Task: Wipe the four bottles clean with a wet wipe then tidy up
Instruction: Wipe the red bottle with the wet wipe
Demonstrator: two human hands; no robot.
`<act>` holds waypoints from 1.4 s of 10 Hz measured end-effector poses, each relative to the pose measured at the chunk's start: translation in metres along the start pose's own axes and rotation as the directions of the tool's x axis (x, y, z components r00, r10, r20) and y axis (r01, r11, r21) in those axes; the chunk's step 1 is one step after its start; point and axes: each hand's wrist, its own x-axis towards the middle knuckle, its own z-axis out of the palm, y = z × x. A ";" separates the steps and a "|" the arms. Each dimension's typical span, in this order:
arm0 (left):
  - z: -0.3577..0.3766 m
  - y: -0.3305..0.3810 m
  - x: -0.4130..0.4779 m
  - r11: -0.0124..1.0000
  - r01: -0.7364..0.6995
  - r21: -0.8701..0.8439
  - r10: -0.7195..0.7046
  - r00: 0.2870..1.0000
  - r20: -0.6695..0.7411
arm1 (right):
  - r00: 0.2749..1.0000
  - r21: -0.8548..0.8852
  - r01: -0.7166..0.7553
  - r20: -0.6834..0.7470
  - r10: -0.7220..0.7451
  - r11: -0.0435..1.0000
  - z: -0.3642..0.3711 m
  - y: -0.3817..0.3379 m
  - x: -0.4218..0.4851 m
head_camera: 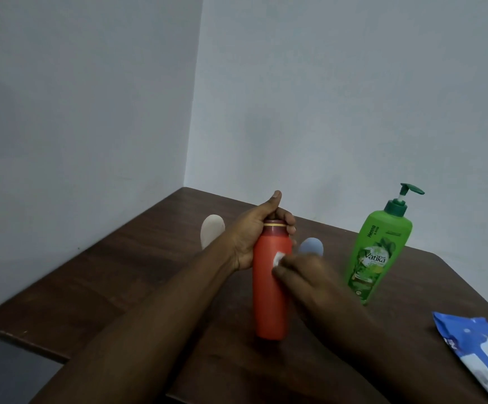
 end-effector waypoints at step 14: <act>-0.011 -0.003 0.014 0.984 -0.137 -0.110 0.157 0.967 0.200 | 0.821 0.290 -0.197 -0.473 0.320 0.936 -0.016 0.032 0.049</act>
